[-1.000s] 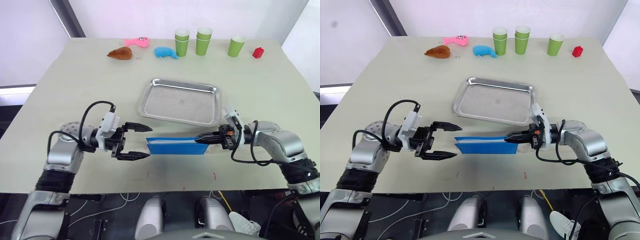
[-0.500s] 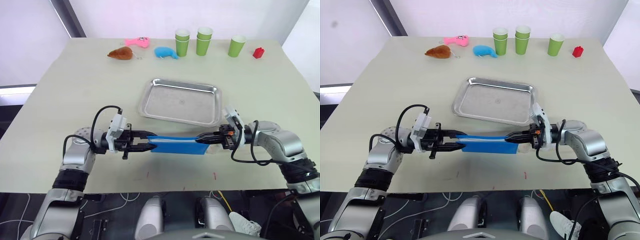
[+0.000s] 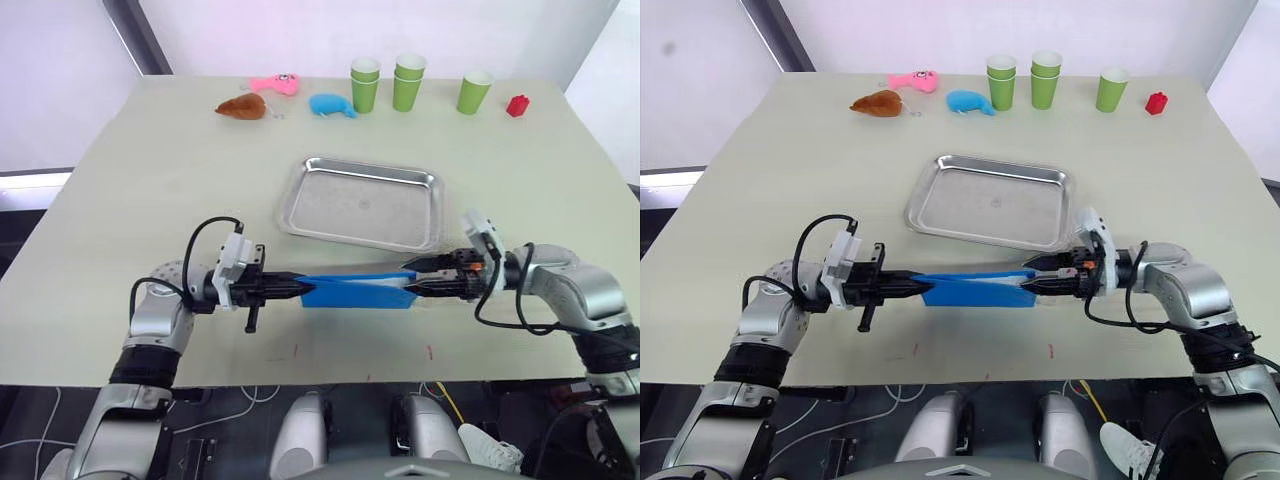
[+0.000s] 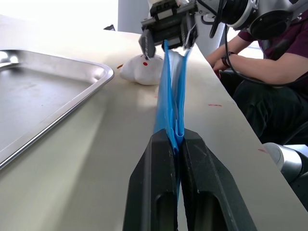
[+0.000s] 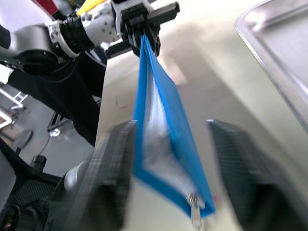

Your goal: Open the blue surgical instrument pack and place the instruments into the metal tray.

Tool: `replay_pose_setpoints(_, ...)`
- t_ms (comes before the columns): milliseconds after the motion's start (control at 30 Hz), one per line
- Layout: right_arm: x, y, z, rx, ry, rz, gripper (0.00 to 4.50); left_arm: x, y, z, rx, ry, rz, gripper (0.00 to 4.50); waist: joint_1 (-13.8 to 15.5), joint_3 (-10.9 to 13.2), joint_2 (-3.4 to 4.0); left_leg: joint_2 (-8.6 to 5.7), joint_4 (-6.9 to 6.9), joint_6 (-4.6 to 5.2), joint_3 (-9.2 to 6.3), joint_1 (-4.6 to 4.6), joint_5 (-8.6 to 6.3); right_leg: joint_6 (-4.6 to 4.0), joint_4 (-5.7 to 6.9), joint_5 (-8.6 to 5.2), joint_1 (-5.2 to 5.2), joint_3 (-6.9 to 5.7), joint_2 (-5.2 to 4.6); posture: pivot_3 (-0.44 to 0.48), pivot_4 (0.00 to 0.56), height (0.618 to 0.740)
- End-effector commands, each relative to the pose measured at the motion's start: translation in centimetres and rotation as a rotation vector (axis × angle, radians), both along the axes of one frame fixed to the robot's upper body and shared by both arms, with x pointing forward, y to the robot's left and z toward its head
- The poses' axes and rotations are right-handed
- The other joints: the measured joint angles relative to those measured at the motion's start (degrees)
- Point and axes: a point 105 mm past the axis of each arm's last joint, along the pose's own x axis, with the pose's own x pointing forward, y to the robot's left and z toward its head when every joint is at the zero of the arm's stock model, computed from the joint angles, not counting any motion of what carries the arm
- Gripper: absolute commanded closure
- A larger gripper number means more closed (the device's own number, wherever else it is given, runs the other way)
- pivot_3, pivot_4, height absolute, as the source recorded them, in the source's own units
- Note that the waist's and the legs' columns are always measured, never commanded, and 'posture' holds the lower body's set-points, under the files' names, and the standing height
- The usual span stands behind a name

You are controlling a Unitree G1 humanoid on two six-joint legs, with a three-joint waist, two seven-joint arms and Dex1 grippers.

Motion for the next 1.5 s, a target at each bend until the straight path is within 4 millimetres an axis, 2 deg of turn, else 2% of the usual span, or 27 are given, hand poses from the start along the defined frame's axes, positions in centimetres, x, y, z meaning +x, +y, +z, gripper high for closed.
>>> replay_pose_setpoints(33, -0.2, -2.1, 2.4, 0.025, -0.075, -0.054, 0.05, -0.4, 0.1, 0.1, 0.001, -0.017, -0.037, 4.50, 0.0, 0.0, 0.00, 0.00, 0.00, 0.00, 0.00, 0.00, 0.00, 0.00, 0.00, 0.00, 0.00, 0.00, 0.00, 0.000, 0.150, 0.739)
replay_pose_setpoints(167, 0.2, -4.9, 2.9, 0.009, -0.119, -0.160, 0.05, -0.4, 0.1, -0.3, 0.021, -0.020, -0.044, 4.50, 0.0, 0.0, 0.00, 0.00, 0.00, 0.00, 0.00, 0.00, 0.00, 0.00, 0.00, 0.00, 0.01, 0.00, 0.00, 0.000, 0.150, 0.739)
replay_pose_setpoints(233, 0.5, -6.2, 2.2, -0.040, -0.133, -0.214, 0.05, -0.4, 0.1, -0.4, 0.025, -0.018, -0.045, 4.50, 0.0, 0.0, 0.00, 0.00, 0.00, 0.00, 0.00, 0.01, 0.00, 0.00, 0.00, 0.00, 0.01, 0.00, 0.00, 0.000, 0.150, 0.739)
replay_pose_setpoints(400, 1.2, -8.4, -1.7, -0.197, -0.167, -0.317, 0.05, -0.1, -0.2, -0.6, 0.029, -0.021, -0.055, 4.50, 0.1, 0.0, -0.01, -0.01, 0.00, 0.00, 0.00, 0.02, 0.00, 0.00, 0.00, 0.00, 0.03, -0.01, 0.00, 0.000, 0.150, 0.739)
replay_pose_setpoints(567, 1.1, -8.9, -5.3, -0.307, -0.123, -0.343, 0.05, 0.1, -0.4, -0.7, 0.039, -0.030, -0.065, 4.50, 0.1, 0.0, 0.01, -0.01, 0.00, 0.00, 0.02, 0.05, 0.00, 0.01, 0.02, 0.00, 0.03, 0.02, 0.00, 0.000, 0.150, 0.739)
replay_pose_setpoints(600, 1.1, -8.8, -5.4, -0.295, -0.109, -0.351, 0.55, 0.1, -0.4, -0.7, 0.040, -0.031, -0.065, 4.50, 0.0, 0.0, 0.04, -0.01, 0.00, 0.00, 0.02, 0.05, 0.00, 0.01, 0.02, 0.00, 0.03, 0.02, 0.00, 0.000, 0.150, 0.739)
replay_pose_setpoints(633, 1.1, -8.5, -5.3, -0.273, -0.103, -0.354, 0.74, 0.2, -0.4, -0.6, 0.041, -0.032, -0.065, 4.50, 0.0, 0.0, 0.03, -0.01, 0.00, 0.00, 0.03, 0.05, 0.00, 0.01, 0.02, 0.00, 0.03, 0.02, 0.00, 0.000, 0.150, 0.739)
replay_pose_setpoints(733, 1.4, -8.3, -4.6, -0.236, -0.117, -0.369, 2.21, 0.3, -0.3, -0.4, 0.038, -0.028, -0.058, 4.50, 0.1, 0.0, 0.02, -0.02, 0.01, 0.00, 0.01, 0.08, 0.00, 0.01, 0.02, 0.00, 0.07, 0.02, 0.00, 0.000, 0.150, 0.739)
replay_pose_setpoints(867, 1.6, -8.8, -3.2, -0.182, -0.130, -0.388, 3.78, 0.6, -0.3, -0.3, 0.040, -0.039, -0.050, 4.50, 0.1, 0.0, 0.02, -0.03, 0.01, 0.00, -0.01, 0.07, 0.00, 0.01, 0.02, 0.00, 0.08, 0.03, 0.00, 0.000, 0.150, 0.739)
replay_pose_setpoints(933, 1.3, -8.9, -2.2, -0.131, -0.147, -0.374, 4.39, 0.7, -0.5, -0.2, 0.037, -0.046, -0.050, 4.50, 0.1, 0.0, 0.03, -0.03, 0.01, 0.00, -0.02, 0.07, 0.00, 0.01, 0.02, 0.00, 0.09, 0.02, 0.00, 0.000, 0.150, 0.739)
replay_pose_setpoints(1100, 1.0, -9.1, 1.2, 0.042, -0.172, -0.373, 4.45, 0.7, -0.7, 0.0, 0.042, -0.053, -0.056, 4.50, 0.1, 0.0, 0.03, -0.04, 0.01, 0.00, -0.03, 0.06, 0.00, 0.01, -0.02, 0.00, 0.11, 0.02, 0.00, 0.000, 0.150, 0.739)
replay_pose_setpoints(1233, 1.9, -8.7, 5.4, 0.204, -0.232, -0.396, 4.45, 1.3, -0.7, 0.3, 0.060, -0.064, -0.061, 4.50, 0.1, 0.0, 0.03, -0.05, 0.01, 0.00, -0.05, 0.06, 0.00, 0.02, 0.00, 0.01, 0.12, 0.02, 0.00, 0.000, 0.150, 0.739)
replay_pose_setpoints(1400, 2.6, -6.4, 8.6, 0.311, -0.273, -0.370, 4.45, 2.0, -1.1, 0.6, 0.065, -0.072, -0.070, 4.50, 0.0, 0.0, 0.03, -0.04, 0.01, 0.00, -0.15, 0.05, 0.01, 0.01, 0.02, 0.01, 0.11, -0.02, 0.04, 0.000, 0.150, 0.739)
replay_pose_setpoints(1500, 3.0, -4.6, 9.4, 0.317, -0.298, -0.346, 4.45, 2.3, -1.3, 0.6, 0.069, -0.074, -0.072, 4.50, 0.0, 0.0, 0.03, -0.04, 0.00, 0.00, -0.15, -0.01, 0.01, 0.00, 0.00, 0.00, 0.07, -0.02, 0.04, 0.000, 0.150, 0.739)
